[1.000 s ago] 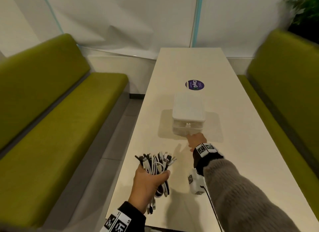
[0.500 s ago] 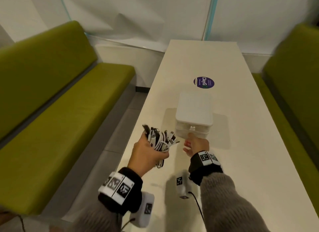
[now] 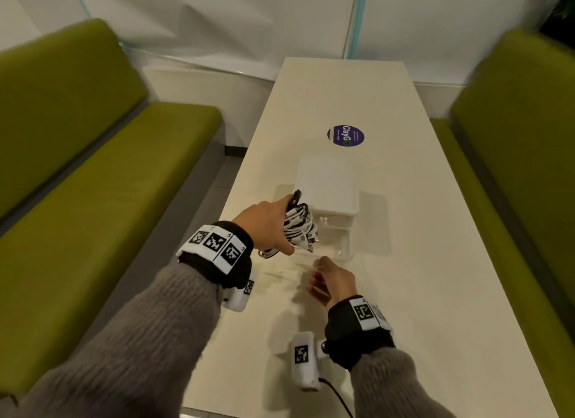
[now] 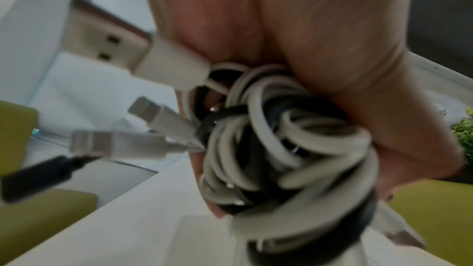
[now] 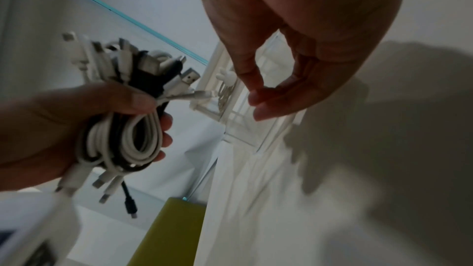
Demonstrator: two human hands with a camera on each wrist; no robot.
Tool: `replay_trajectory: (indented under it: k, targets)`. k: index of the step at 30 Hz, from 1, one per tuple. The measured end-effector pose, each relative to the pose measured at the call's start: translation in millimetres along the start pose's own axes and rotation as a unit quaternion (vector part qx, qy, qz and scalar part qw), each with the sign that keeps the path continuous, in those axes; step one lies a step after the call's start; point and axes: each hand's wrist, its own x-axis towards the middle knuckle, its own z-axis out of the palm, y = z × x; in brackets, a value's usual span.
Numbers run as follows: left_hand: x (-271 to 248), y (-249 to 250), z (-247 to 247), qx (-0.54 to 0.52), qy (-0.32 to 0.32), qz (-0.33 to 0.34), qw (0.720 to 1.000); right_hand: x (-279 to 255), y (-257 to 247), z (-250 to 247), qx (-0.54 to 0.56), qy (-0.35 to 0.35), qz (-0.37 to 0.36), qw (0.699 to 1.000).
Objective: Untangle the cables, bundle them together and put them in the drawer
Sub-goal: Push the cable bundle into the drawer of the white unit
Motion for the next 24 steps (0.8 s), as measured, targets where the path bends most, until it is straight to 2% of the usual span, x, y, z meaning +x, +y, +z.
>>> replay_trajectory:
  k: [8, 13, 24]
  targets:
    - [11, 4, -3, 0.1, -0.054, 0.005, 0.993, -35, 21, -12, -0.016, -0.004, 0.018, 1.0]
    - [12, 5, -5, 0.13, -0.044, -0.004, 0.991, -46, 32, -16, -0.017, -0.002, 0.015, 1.0]
    - [-40, -1, 9, 0.146, -0.058, 0.001, 0.988, -86, 70, -30, -0.053, -0.023, 0.049, 0.997]
